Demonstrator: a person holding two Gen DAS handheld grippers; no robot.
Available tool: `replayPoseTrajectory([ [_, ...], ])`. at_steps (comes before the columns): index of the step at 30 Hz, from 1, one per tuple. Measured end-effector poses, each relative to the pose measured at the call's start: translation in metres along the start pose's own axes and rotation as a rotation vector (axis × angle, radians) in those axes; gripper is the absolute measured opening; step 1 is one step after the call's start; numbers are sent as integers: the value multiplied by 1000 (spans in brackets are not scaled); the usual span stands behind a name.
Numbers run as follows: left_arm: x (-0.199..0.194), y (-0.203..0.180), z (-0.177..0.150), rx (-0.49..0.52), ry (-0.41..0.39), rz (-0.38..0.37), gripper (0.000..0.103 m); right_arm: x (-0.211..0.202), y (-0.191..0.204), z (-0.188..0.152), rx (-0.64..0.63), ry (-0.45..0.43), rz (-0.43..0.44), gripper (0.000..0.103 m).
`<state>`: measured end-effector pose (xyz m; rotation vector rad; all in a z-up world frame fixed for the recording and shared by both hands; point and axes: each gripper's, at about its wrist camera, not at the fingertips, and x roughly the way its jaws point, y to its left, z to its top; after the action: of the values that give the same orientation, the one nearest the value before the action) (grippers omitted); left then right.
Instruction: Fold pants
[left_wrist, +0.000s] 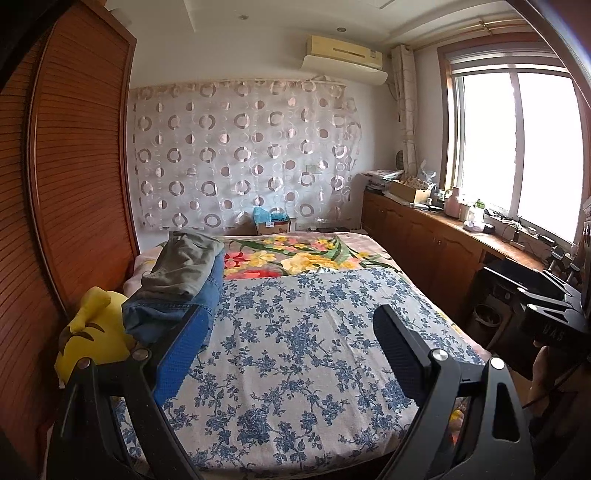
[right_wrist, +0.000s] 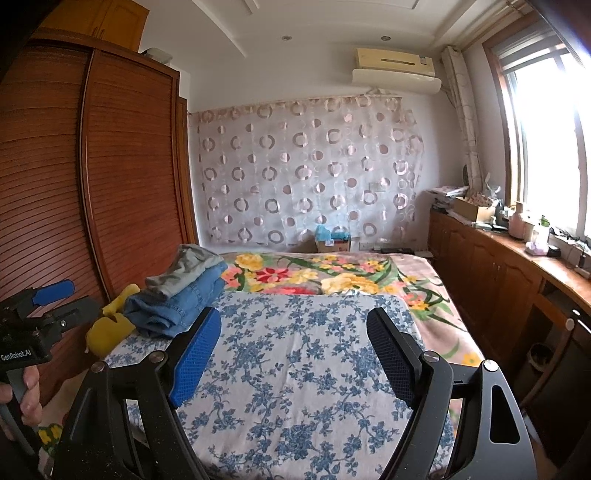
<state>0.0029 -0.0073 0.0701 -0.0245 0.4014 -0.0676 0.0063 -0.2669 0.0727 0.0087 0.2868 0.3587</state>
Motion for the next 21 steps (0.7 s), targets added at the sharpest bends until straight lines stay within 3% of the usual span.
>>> replayPoseTrajectory([
  [21, -2, 6, -1, -7, 6, 4, 91, -3, -3, 0, -7, -1, 0, 83],
])
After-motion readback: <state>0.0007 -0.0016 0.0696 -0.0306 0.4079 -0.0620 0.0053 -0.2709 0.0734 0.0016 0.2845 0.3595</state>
